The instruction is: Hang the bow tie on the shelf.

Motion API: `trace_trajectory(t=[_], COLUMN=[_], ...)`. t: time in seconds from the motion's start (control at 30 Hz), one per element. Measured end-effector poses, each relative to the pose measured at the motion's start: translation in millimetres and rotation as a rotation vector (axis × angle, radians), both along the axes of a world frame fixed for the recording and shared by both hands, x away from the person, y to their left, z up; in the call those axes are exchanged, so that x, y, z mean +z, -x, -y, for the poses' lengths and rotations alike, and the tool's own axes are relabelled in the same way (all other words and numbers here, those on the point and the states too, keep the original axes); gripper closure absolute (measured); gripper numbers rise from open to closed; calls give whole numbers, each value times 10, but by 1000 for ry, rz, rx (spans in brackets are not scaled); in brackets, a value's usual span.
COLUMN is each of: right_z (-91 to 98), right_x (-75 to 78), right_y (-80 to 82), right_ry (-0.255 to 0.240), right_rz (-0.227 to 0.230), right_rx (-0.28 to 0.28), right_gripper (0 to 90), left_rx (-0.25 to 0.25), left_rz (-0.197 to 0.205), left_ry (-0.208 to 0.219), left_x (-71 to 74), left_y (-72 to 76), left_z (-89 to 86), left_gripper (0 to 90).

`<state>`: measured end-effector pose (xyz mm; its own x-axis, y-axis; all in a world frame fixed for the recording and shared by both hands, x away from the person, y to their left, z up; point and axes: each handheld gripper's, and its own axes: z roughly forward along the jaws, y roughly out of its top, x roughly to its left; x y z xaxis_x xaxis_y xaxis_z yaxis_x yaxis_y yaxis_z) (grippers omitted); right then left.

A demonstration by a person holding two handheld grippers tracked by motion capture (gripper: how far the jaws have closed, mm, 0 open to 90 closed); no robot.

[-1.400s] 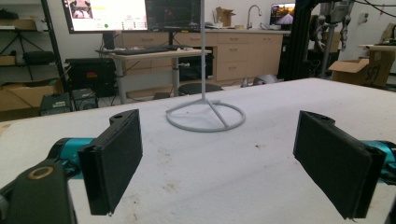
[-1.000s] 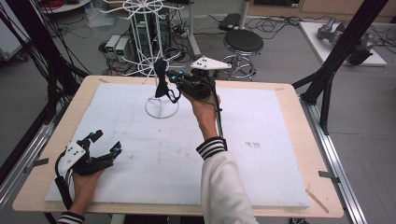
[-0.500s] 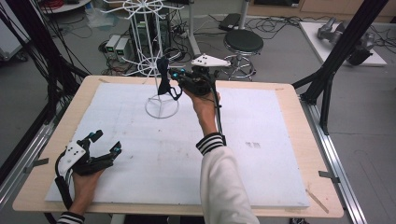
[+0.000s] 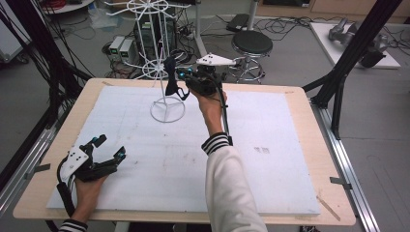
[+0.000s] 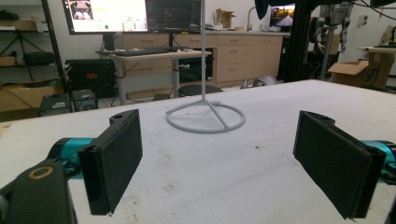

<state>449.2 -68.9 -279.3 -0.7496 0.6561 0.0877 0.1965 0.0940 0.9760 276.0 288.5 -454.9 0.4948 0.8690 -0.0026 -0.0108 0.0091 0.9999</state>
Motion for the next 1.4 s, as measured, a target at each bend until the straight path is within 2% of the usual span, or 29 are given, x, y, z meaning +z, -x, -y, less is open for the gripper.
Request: trace_trajectory(t=[0.5, 0.7, 0.97, 1.3, 1.4], right_z=[-48, -87, -110, -101, -94], right_x=[-26, -28, -38, -20, 11], right_y=[-11, 0, -6, 15, 47], right_ry=[2, 12, 2, 0, 1], right_rz=[-12, -4, 3, 8, 21], right_rx=[14, 20, 21, 5, -1], right_gripper=[875, 875, 866, 793, 687], left_rx=[0, 0, 0, -1, 0], left_rz=[1, 2, 2, 3, 2], left_ry=[-1, 0, -1, -2, -1], left_x=[0, 0, 0, 0, 0], left_y=[1, 2, 2, 2, 2], left_z=[0, 1, 0, 0, 1], left_gripper=[160, 160, 160, 160, 160])
